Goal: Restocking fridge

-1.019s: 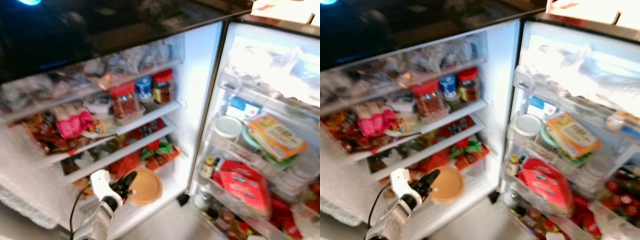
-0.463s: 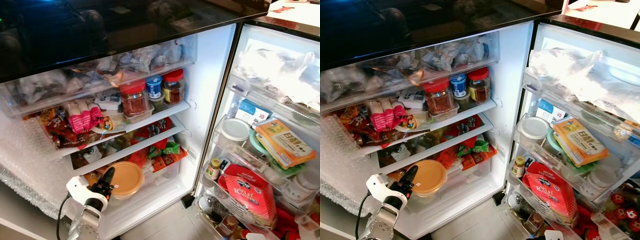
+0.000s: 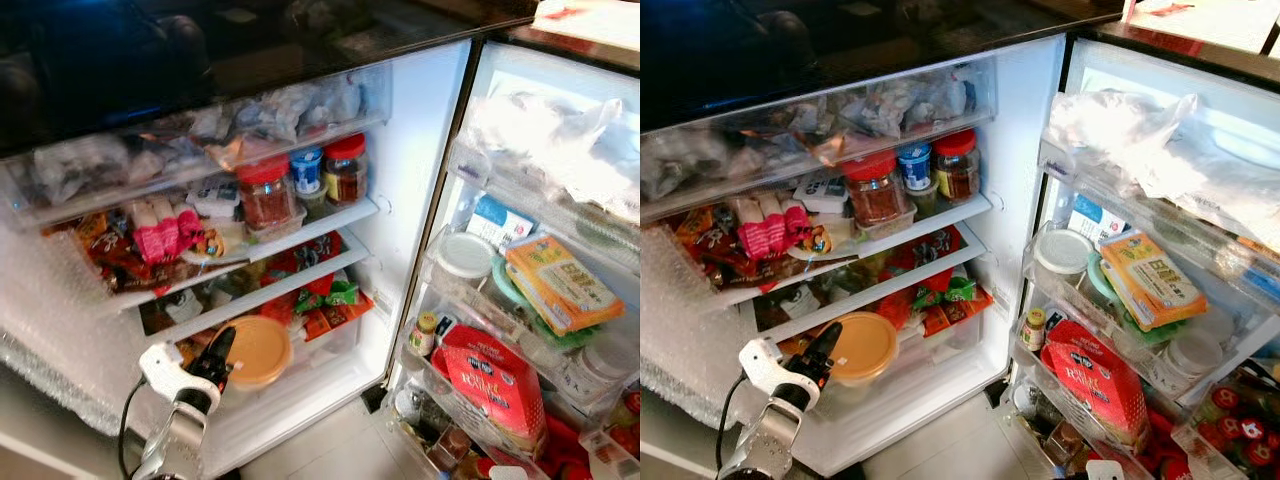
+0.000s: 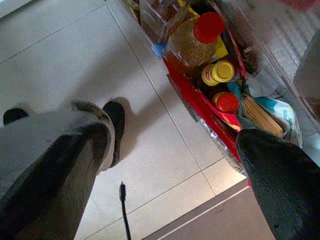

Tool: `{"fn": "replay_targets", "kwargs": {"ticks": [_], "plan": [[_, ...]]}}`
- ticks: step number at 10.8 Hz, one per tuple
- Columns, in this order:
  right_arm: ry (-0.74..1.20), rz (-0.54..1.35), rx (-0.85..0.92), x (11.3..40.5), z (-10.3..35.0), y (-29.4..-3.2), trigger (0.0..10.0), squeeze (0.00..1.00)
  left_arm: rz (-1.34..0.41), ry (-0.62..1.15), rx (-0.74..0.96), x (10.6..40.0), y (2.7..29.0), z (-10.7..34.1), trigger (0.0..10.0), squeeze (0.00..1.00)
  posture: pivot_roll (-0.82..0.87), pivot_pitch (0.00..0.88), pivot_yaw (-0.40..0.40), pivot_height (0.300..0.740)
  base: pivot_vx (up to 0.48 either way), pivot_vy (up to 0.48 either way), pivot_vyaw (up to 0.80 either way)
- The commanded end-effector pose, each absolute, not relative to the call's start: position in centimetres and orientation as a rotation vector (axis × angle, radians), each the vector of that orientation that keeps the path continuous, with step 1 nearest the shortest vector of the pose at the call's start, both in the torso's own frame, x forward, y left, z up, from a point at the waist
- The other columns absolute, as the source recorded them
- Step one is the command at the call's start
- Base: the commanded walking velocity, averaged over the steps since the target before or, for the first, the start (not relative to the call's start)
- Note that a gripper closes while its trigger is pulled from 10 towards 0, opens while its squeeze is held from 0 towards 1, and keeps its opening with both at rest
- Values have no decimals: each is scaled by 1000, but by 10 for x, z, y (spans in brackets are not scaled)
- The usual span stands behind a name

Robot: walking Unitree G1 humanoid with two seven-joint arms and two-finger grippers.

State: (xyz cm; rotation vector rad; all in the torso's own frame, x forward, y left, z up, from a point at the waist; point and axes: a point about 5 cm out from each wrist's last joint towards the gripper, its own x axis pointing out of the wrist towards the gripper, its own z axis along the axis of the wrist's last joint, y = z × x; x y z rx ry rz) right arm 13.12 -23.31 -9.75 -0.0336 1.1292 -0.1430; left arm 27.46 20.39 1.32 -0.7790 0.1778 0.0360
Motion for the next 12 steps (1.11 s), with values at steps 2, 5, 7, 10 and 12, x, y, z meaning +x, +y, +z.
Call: {"fn": "replay_targets", "kwargs": {"ticks": [2, 5, 7, 10, 12], "plan": [[1125, -144, -24, 130, -98, -233, 10000, 0, 21, 189, -754, 275, 203, 13, 10000, 0, -118, 0, 17, 647, 0, 0, 0], [1113, -148, -17, 131, -97, -234, 10000, 0, 25, 176, -748, 278, 203, 16, 10000, 0, -117, 0, 14, 647, 0, 0, 0], [1111, -150, -16, 131, -97, -234, 10000, 0, 25, 142, -763, 283, 204, 22, 10000, 0, -117, 0, 14, 647, 0, 0, 0], [1103, -144, -12, 132, -97, -233, 10000, 0, 13, 136, -754, 289, 202, 26, 10000, 0, -119, 0, 13, 647, 0, 0, 0], [1099, -119, -35, 134, -96, -233, 10000, 0, 7, 120, -762, 292, 202, 30, 10000, 0, -119, 0, 13, 647, 0, 0, 0]]}}
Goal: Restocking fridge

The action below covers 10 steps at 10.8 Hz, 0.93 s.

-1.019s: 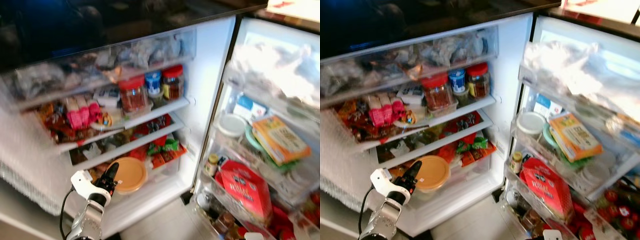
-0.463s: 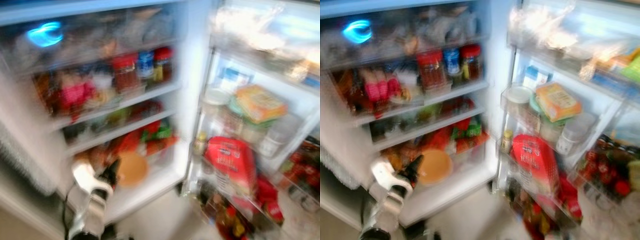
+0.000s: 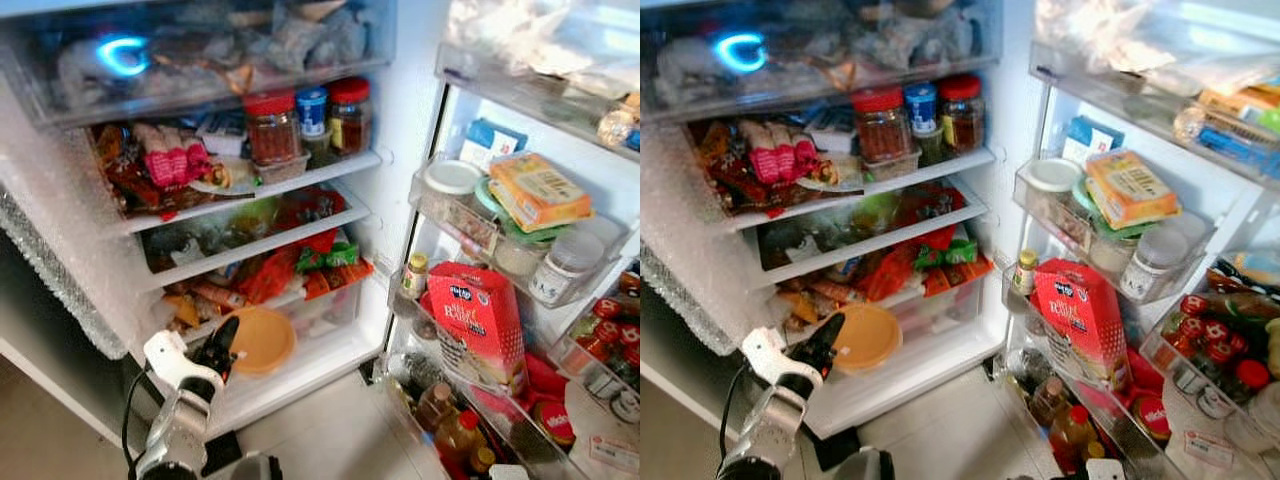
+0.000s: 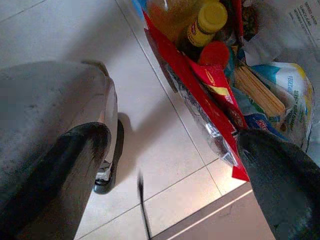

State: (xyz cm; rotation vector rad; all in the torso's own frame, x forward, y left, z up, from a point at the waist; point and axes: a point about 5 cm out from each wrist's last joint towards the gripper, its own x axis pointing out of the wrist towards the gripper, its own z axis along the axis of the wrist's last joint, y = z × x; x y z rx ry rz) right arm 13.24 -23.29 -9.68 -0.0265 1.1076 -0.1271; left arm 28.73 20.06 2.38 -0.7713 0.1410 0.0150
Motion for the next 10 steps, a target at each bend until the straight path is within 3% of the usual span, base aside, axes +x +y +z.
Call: {"fn": "replay_targets", "kwargs": {"ticks": [1, 4, 7, 10], "plan": [[1093, -122, -32, 134, -96, -233, 10000, 0, 6, 117, -764, 294, 202, 31, 10000, 0, -119, 0, 13, 647, 0, 0, 606], [1086, -135, -19, 134, -96, -233, 10000, 0, 16, 109, -765, 295, 202, 32, 10000, 0, -123, 0, 15, 647, 0, 0, 690], [1110, -129, -32, 132, -97, -233, 10000, 0, -4, 114, -770, 298, 199, 33, 10000, 0, -118, 0, 15, 647, 0, 0, 0], [1106, -127, -26, 132, -97, -233, 10000, 0, -57, 125, -781, 301, 193, 35, 10000, 0, -116, 0, 15, 647, 251, 0, 0]]}}
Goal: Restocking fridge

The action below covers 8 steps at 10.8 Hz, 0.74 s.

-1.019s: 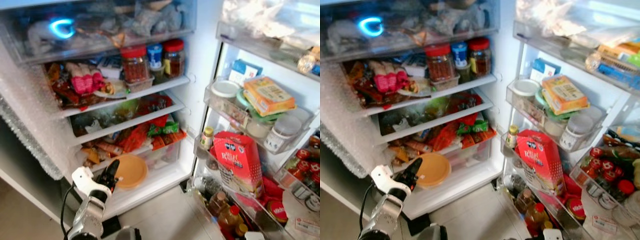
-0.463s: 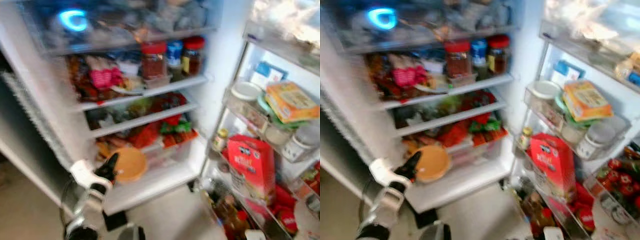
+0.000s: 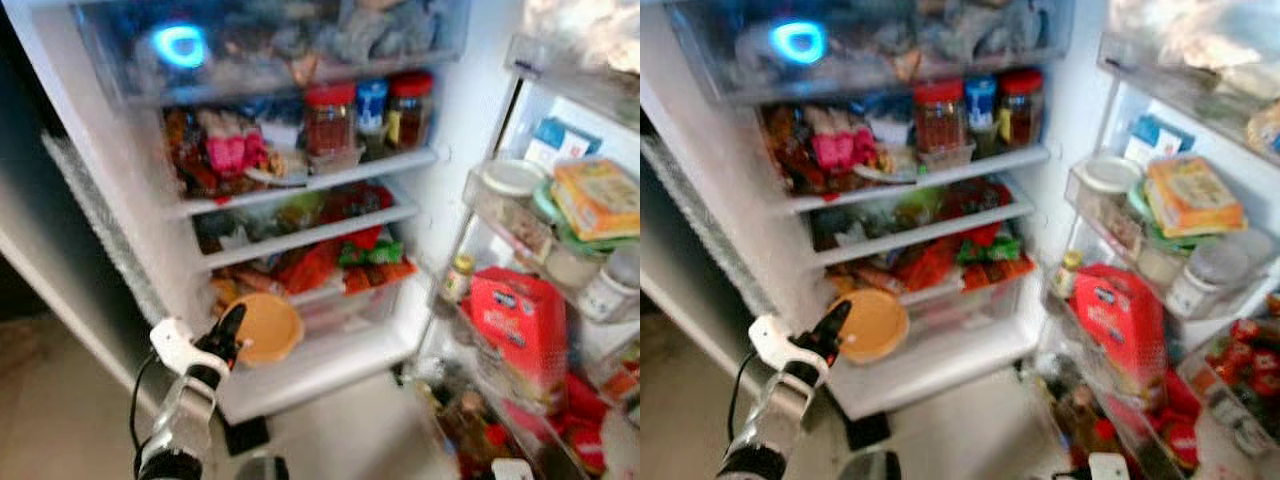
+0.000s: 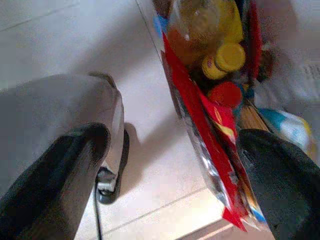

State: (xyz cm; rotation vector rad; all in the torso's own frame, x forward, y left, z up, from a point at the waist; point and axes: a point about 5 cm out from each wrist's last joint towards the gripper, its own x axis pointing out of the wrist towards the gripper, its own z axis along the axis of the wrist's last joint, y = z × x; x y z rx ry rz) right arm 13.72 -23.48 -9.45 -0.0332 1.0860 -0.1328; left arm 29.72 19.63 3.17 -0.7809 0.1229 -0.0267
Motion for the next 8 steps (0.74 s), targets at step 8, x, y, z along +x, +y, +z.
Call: {"fn": "replay_targets", "kwargs": {"ticks": [8], "plan": [[1100, -185, -76, 133, -96, -237, 10000, 0, -96, 137, -785, 300, 188, 34, 10000, 0, -115, 0, 13, 647, 270, 0, 0]]}}
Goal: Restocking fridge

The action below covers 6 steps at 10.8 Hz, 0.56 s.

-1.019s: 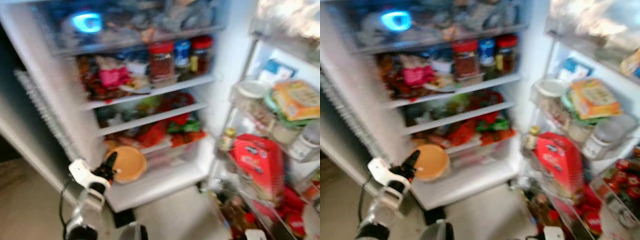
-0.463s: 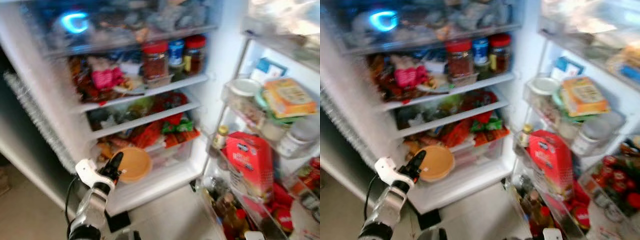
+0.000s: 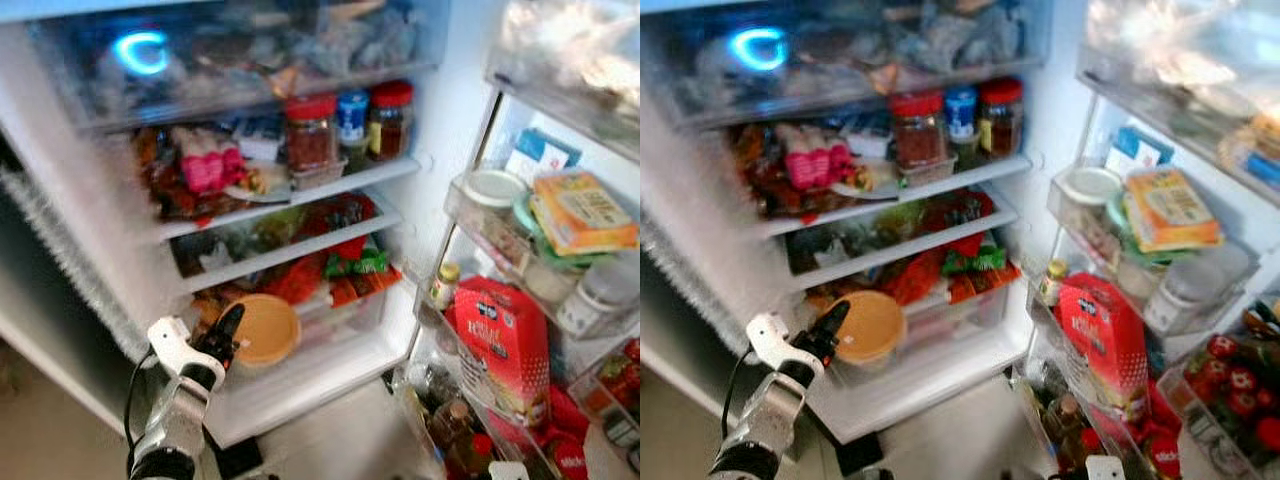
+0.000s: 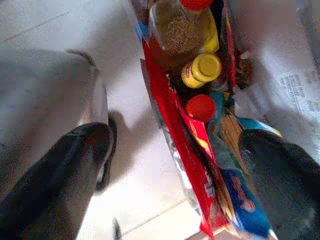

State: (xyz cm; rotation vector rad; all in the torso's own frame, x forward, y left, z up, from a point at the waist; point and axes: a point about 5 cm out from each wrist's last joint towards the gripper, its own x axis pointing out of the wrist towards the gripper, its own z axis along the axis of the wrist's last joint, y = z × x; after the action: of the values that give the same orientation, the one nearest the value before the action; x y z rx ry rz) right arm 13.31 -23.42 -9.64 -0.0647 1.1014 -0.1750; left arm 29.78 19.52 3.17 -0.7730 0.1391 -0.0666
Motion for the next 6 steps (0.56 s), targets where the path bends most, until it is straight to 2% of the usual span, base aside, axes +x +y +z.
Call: {"fn": "replay_targets", "kwargs": {"ticks": [1, 6], "plan": [[1099, -186, -81, 133, -96, -237, 10000, 0, -100, 138, -786, 301, 188, 34, 10000, 0, -114, 0, 13, 647, 285, 0, 0], [1102, -194, -97, 133, -96, -237, 10000, 0, -137, 152, -784, 300, 182, 33, 10000, 0, -114, 0, 14, 647, 285, 0, 0]]}}
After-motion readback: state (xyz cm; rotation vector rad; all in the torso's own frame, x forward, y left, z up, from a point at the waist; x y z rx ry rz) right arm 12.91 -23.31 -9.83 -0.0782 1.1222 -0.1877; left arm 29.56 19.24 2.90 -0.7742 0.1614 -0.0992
